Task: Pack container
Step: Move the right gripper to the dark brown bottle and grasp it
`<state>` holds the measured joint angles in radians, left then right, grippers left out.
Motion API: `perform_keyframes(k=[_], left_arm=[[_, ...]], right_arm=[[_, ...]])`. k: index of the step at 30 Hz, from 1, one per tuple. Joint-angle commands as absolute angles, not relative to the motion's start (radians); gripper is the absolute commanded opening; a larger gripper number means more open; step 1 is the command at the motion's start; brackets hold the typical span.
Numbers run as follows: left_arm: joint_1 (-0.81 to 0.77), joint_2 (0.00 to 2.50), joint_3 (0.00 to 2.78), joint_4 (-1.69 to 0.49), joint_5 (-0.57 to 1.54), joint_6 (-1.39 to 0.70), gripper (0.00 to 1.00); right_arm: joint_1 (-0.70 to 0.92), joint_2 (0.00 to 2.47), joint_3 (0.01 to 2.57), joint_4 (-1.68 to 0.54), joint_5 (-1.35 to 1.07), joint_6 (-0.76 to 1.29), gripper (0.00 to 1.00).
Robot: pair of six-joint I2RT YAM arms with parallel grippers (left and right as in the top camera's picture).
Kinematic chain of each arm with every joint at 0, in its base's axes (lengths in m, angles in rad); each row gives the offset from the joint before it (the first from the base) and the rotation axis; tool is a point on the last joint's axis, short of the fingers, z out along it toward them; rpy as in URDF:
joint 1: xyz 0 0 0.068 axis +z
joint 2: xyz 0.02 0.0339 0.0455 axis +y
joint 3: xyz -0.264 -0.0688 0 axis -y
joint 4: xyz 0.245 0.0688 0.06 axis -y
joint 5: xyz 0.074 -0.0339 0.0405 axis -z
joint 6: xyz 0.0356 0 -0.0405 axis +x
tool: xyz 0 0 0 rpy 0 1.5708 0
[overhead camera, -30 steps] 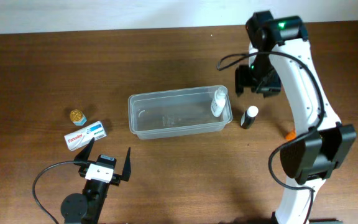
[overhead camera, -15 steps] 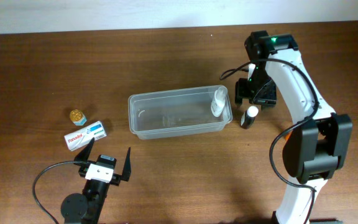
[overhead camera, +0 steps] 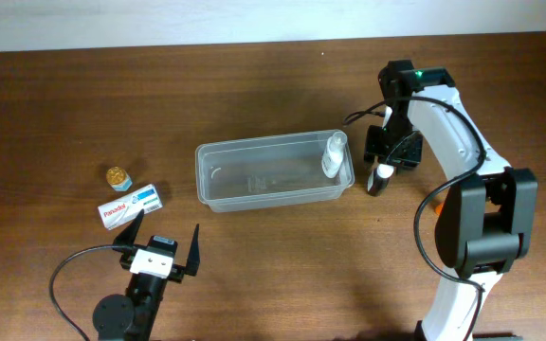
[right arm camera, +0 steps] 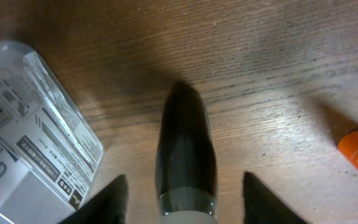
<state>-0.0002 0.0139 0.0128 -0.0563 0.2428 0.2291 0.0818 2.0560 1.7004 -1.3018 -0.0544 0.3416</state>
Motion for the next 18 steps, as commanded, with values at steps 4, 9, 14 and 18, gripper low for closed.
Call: perform_keyframes(k=[4,9,14,18], left_arm=[[0.003,0.007,0.009,-0.061,0.24,0.241,0.99],[0.003,0.007,0.009,-0.061,0.24,0.241,0.99],[0.003,0.007,0.009,-0.061,0.24,0.241,0.99],[0.003,0.007,0.009,-0.061,0.24,0.241,0.99]], right_arm=[[0.076,2.043,1.686,-1.3,-0.06,0.357,0.4],[0.076,2.043,1.656,-1.29,-0.06,0.356,0.38],[0.076,2.043,1.644,-1.28,-0.06,0.353,0.3],[0.076,2.043,1.644,-1.277,-0.06,0.352,0.18]])
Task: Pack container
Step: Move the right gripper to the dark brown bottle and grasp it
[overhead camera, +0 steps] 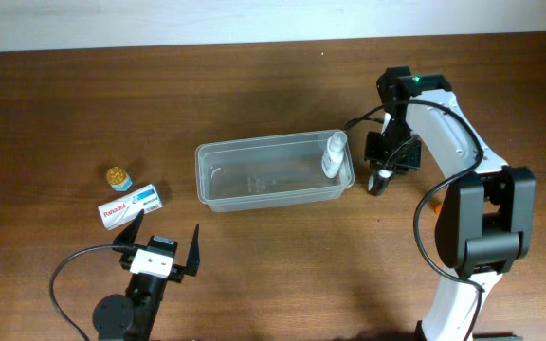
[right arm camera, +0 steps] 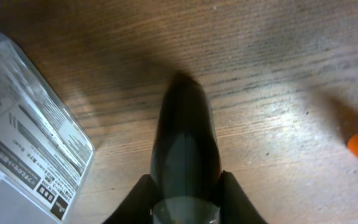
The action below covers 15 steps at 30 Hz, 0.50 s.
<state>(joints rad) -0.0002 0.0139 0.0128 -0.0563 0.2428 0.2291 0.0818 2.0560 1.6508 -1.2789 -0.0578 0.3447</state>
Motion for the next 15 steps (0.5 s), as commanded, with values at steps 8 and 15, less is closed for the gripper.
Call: perform_keyframes(k=[8,15], left_arm=[[0.003,0.007,0.009,-0.062,0.24,0.241,0.99],[0.003,0.007,0.009,-0.061,0.24,0.241,0.99]], right_arm=[[0.076,2.037,1.652,-1.28,-0.06,0.318,0.12],[0.076,1.967,1.721,-1.287,-0.059,0.291,0.13]])
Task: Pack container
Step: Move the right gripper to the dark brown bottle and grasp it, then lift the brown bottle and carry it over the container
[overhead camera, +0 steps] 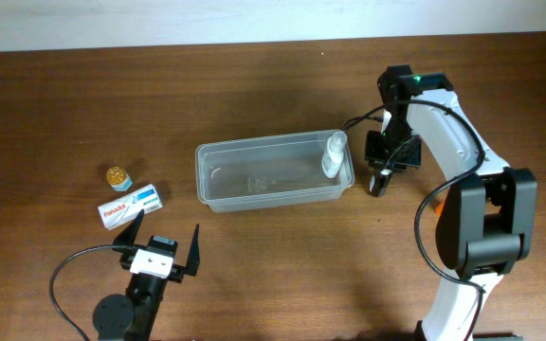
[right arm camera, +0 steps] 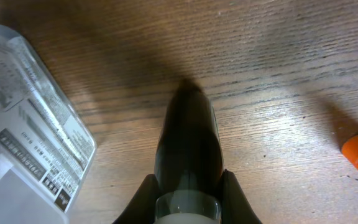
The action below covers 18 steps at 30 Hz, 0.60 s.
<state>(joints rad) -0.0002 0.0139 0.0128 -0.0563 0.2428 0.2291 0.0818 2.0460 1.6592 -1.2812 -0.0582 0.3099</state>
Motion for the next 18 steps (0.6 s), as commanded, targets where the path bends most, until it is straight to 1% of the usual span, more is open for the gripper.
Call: perform_keyframes(k=[1,12,18], left_arm=[[0.003,0.007,0.009,-0.061,0.24,0.241,0.99],[0.003,0.007,0.009,-0.061,0.24,0.241,0.99],[0.003,0.007,0.009,-0.062,0.24,0.241,0.99]], right_arm=[[0.076,1.954,1.739,-1.291,-0.06,0.284,0.13],[0.081,1.756,1.885,-1.299,-0.061,0.232,0.13],[0.133,1.617,1.893,-1.278,-0.061,0.189,0.13]])
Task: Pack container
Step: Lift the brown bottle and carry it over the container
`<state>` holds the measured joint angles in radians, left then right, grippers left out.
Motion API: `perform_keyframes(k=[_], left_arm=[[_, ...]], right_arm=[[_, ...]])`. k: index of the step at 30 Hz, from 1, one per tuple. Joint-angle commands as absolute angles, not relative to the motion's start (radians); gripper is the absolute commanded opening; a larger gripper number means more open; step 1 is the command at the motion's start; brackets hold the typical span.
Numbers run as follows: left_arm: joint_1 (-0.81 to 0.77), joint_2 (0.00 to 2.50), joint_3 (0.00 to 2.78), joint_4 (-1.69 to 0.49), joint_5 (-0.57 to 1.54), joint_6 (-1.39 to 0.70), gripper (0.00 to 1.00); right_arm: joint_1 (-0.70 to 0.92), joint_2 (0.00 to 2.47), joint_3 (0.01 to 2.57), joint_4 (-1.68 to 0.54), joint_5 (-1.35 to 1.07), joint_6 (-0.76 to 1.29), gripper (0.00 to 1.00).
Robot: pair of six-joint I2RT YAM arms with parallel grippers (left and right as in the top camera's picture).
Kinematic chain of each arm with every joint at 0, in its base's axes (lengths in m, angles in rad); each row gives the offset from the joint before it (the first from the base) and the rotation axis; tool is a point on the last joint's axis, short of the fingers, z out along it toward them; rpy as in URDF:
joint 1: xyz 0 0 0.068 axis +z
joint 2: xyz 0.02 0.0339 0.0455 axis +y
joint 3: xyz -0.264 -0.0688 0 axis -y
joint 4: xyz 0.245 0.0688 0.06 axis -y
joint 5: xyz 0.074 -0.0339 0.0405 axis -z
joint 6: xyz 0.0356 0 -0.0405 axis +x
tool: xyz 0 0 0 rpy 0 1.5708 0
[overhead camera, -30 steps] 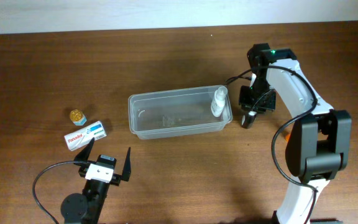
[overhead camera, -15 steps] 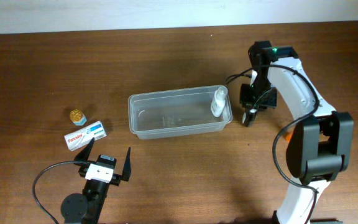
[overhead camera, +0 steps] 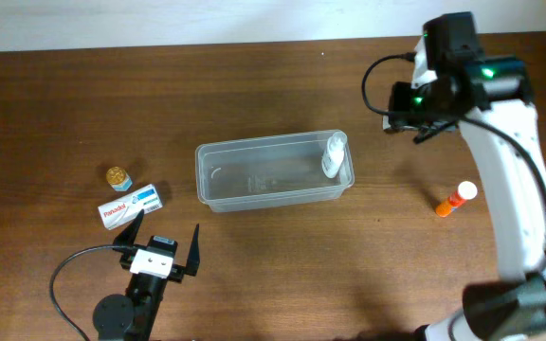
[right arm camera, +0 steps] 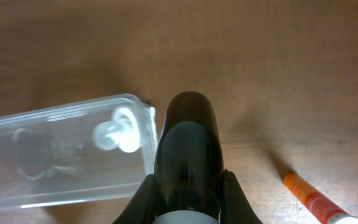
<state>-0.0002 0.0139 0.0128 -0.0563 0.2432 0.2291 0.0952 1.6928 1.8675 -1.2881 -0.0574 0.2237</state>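
The clear plastic container [overhead camera: 273, 175] lies mid-table with a small white bottle [overhead camera: 334, 156] standing in its right end. My right gripper [overhead camera: 408, 102] is raised high to the container's upper right, shut on a dark bottle [right arm camera: 187, 149] that fills the wrist view. Below it there, the container [right arm camera: 61, 155] and white bottle [right arm camera: 120, 130] show at the left. My left gripper [overhead camera: 164, 248] rests open at the front left, near a white medicine box [overhead camera: 130, 206] and a small gold-capped jar [overhead camera: 118, 177].
An orange and white tube [overhead camera: 454, 199] lies on the wood right of the container, also seen as the tube [right arm camera: 319, 199] in the wrist view. A black cable loops beside the left arm's base [overhead camera: 112, 313].
My right gripper has risen from the table beside the container's right end, carrying the dark bottle, and now sits higher and farther back-right. The left arm has not moved.
My right gripper stood open around the dark bottle lying on the table right of the container. Then the fingers were shut on it, still low on the wood. Now the bottle is held well above the table, with the container seen below.
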Motion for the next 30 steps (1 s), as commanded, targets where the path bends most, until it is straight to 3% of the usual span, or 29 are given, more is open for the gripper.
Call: perform_keyframes(k=[1,12,30], left_arm=[[0.003,0.007,0.009,-0.062,0.24,0.241,0.99],[0.003,0.007,0.009,-0.062,0.24,0.241,0.99],[0.003,0.007,0.009,-0.061,0.24,0.241,0.99]], right_arm=[[0.149,1.599,1.893,-1.274,-0.061,0.186,0.13],[0.419,1.602,1.863,-1.251,0.009,0.155,0.14],[0.446,1.928,1.836,-1.221,0.035,0.258,0.13]])
